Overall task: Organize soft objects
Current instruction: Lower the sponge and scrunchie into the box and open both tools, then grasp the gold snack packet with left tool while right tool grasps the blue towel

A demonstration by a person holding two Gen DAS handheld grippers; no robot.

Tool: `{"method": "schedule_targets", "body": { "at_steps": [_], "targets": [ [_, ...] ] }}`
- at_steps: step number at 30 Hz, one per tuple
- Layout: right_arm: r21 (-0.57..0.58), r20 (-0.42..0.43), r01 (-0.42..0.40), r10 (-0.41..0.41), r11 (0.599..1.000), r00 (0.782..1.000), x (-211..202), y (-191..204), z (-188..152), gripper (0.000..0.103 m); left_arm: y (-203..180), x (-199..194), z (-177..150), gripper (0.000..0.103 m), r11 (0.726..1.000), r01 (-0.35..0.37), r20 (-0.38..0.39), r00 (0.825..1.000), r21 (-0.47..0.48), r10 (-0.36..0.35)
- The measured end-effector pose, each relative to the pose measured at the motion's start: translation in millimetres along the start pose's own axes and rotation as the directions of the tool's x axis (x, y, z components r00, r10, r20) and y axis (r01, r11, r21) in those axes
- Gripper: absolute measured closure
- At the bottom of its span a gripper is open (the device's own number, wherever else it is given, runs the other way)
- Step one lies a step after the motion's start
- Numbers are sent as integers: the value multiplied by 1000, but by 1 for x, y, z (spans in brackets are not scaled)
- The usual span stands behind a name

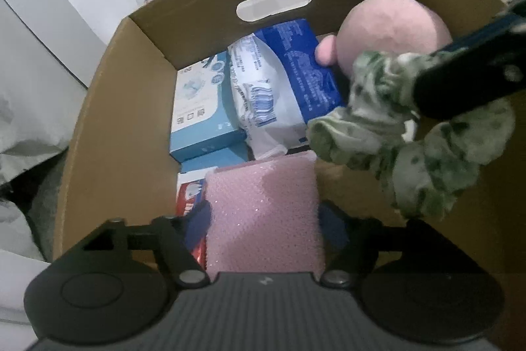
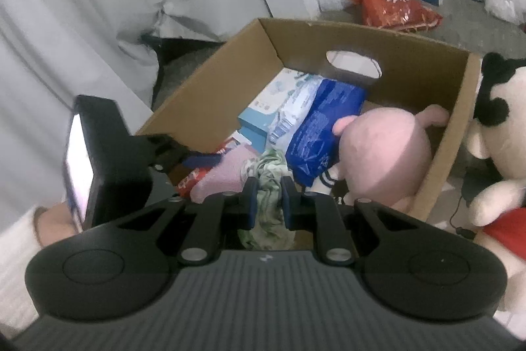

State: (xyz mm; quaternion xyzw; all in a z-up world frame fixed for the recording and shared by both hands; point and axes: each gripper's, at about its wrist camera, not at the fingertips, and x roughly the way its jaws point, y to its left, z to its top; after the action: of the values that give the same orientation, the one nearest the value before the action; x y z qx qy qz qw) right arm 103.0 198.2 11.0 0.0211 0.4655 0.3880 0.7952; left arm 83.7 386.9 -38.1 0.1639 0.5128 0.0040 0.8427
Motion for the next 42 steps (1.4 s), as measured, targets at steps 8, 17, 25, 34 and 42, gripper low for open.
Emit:
{"method": "schedule_targets", "body": {
  "at_steps": [8,17,25,34,42],
  "targets": [
    [90,-180,-64,80,994,980,47,-4,6,87,27,-73,-18,12,996,-31,130,991,-87,42],
    [-222,-139,215,-250,951,958,63,31,6,10,58,-101,-32,12,970,9,160,987,-243,31],
    [-282,-21,236,-252,930,967,19,45,8,23,29,-96,-35,53,976,108,123,989,-187,-86],
    [-177,161,169,-141,970,977,-122,6,-14,24,-46,-47,18,68,954,282,-20,958,-101,-285],
    [-57,231,267,-247,962,941,-242,-82,-92,23,-62,-20,36,60,982,77,-102,990,-170,-95]
  ]
}}
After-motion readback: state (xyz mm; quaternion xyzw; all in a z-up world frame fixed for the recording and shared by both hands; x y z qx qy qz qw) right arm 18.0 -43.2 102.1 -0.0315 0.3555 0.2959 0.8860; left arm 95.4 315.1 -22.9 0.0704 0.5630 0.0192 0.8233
